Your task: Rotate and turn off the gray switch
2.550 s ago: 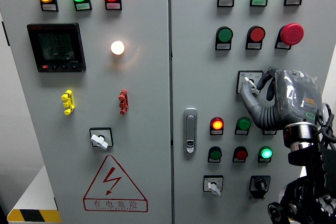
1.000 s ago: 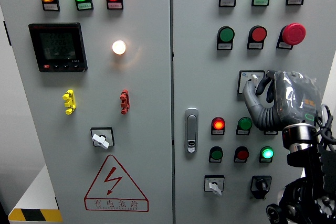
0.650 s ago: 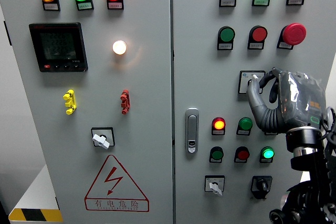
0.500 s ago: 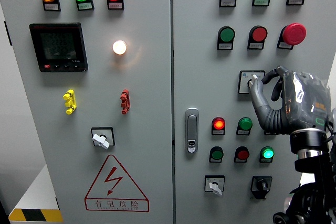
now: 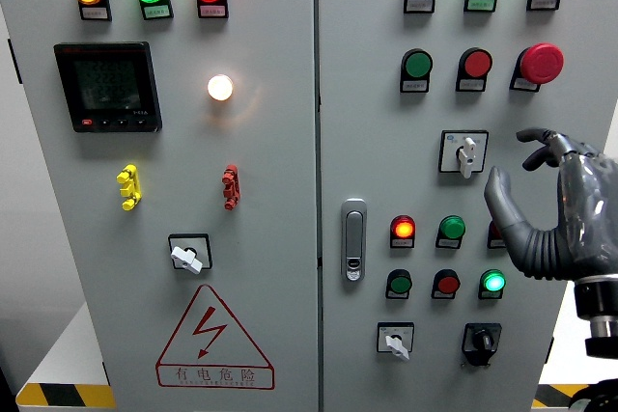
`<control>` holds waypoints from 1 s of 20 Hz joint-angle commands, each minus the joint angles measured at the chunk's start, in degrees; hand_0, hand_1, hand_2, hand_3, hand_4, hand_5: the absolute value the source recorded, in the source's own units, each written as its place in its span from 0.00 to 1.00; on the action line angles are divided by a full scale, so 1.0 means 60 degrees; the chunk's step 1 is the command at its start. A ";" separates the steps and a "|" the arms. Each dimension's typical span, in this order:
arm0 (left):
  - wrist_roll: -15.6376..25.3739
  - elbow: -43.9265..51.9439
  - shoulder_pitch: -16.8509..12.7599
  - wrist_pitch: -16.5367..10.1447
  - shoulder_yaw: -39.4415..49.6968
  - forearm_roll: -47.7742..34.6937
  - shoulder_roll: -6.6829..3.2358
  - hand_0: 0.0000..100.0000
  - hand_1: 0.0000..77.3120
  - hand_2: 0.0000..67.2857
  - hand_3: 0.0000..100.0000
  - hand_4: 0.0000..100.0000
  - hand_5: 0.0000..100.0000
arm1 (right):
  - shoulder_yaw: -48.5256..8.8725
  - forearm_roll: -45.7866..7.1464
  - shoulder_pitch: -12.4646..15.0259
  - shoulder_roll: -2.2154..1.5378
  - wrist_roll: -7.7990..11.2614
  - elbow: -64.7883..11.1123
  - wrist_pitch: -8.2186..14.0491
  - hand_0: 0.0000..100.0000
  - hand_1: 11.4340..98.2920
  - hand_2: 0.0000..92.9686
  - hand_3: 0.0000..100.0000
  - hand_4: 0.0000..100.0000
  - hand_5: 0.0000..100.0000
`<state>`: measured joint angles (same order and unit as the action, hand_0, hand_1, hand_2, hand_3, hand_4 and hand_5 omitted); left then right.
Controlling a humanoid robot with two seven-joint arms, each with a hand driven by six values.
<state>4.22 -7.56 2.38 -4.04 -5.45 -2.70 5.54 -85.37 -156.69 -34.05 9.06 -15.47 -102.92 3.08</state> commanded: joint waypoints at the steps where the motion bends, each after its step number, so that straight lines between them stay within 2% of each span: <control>1: 0.0000 0.0000 -0.0001 0.0000 0.0000 -0.0005 -0.0015 0.85 0.00 0.20 0.19 0.08 0.11 | -0.0258 -0.0207 0.0385 -0.0001 0.0352 -0.0437 -0.0044 0.43 0.27 0.26 0.28 0.18 0.44; 3: 0.0000 0.0000 -0.0001 0.0000 0.0000 -0.0005 -0.0015 0.85 0.00 0.20 0.19 0.08 0.11 | -0.0404 -0.0573 0.0678 -0.0001 0.0746 -0.0774 -0.0044 0.21 0.28 0.21 0.24 0.14 0.40; 4: 0.0000 0.0000 -0.0001 0.0000 0.0000 -0.0005 0.0000 0.84 0.00 0.20 0.19 0.08 0.11 | -0.0449 -0.0662 0.0795 -0.0001 0.0864 -0.0979 -0.0044 0.16 0.27 0.21 0.24 0.14 0.40; 5: 0.0000 0.0000 -0.0001 0.0000 0.0000 -0.0005 0.0000 0.84 0.00 0.20 0.19 0.08 0.11 | -0.0464 -0.0706 0.0855 -0.0001 0.0894 -0.1082 -0.0044 0.00 0.28 0.17 0.21 0.12 0.37; 8: 0.0000 0.0000 -0.0001 0.0000 0.0000 -0.0005 -0.0014 0.85 0.00 0.20 0.19 0.08 0.11 | -0.0522 -0.0765 0.0972 0.0013 0.1099 -0.1390 -0.0044 0.00 0.31 0.12 0.18 0.11 0.33; 13: 0.0000 0.0000 -0.0001 0.0000 0.0000 0.0010 0.0000 0.85 0.00 0.20 0.19 0.08 0.11 | -0.0566 -0.0853 0.1119 0.0014 0.1334 -0.1800 -0.0205 0.00 0.32 0.12 0.14 0.10 0.30; 15: 0.0000 0.0000 -0.0001 0.0000 0.0000 -0.0005 -0.0015 0.85 0.00 0.20 0.19 0.08 0.11 | -0.0566 -0.0897 0.1177 0.0014 0.1348 -0.1816 -0.0205 0.00 0.33 0.12 0.14 0.10 0.29; 18: 0.0000 0.0000 -0.0001 0.0000 0.0000 -0.0005 -0.0015 0.85 0.00 0.20 0.19 0.08 0.11 | -0.0566 -0.1204 0.1294 -0.0001 0.1626 -0.1830 -0.0176 0.00 0.34 0.11 0.14 0.10 0.28; 20: 0.0000 0.0000 -0.0001 0.0000 0.0000 0.0010 0.0000 0.85 0.00 0.20 0.19 0.08 0.11 | -0.0537 -0.1306 0.1295 -0.0001 0.1627 -0.1859 -0.0161 0.00 0.34 0.11 0.14 0.09 0.28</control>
<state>4.21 -7.56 2.37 -4.04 -5.45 -2.71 5.48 -88.74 -163.89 -26.38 9.07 -5.91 -113.96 2.01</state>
